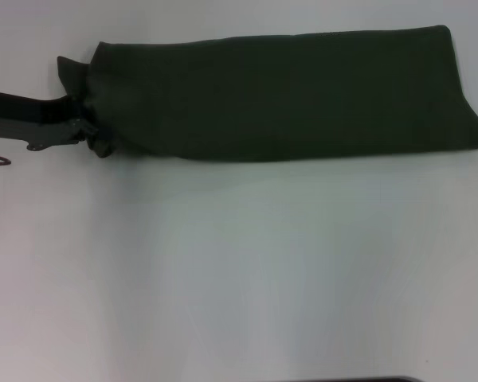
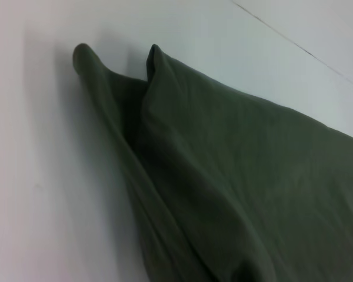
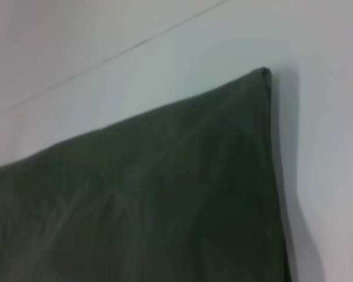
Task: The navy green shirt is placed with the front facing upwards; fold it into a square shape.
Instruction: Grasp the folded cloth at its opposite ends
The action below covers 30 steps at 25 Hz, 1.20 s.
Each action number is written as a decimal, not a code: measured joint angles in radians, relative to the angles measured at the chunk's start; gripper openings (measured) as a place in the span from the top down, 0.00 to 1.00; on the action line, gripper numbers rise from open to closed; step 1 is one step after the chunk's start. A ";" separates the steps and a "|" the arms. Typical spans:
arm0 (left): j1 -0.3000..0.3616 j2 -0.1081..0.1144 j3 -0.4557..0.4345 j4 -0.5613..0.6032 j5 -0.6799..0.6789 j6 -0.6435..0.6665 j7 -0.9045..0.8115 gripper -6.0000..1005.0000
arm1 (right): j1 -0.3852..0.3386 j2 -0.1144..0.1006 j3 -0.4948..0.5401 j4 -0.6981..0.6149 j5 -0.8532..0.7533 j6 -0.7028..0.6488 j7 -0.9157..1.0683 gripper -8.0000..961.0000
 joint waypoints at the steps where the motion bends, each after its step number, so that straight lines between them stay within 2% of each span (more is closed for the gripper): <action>1: 0.000 0.000 0.000 0.000 0.000 -0.001 0.000 0.95 | 0.006 0.005 -0.001 0.008 0.000 0.019 0.005 0.02; 12: -0.001 -0.003 0.000 -0.005 -0.004 -0.010 0.000 0.95 | 0.040 0.025 -0.010 0.146 -0.003 0.166 0.015 0.02; 18: -0.005 -0.006 0.000 -0.007 -0.004 -0.015 0.000 0.95 | 0.040 0.037 -0.011 0.154 -0.003 0.178 0.011 0.02; 24: -0.008 -0.011 0.000 -0.007 -0.001 -0.017 0.002 0.95 | 0.044 0.059 -0.014 0.164 -0.002 0.192 0.002 0.02; 30: -0.008 -0.012 0.000 -0.007 -0.001 -0.017 0.002 0.95 | 0.048 0.059 -0.016 0.168 -0.006 0.195 0.000 0.02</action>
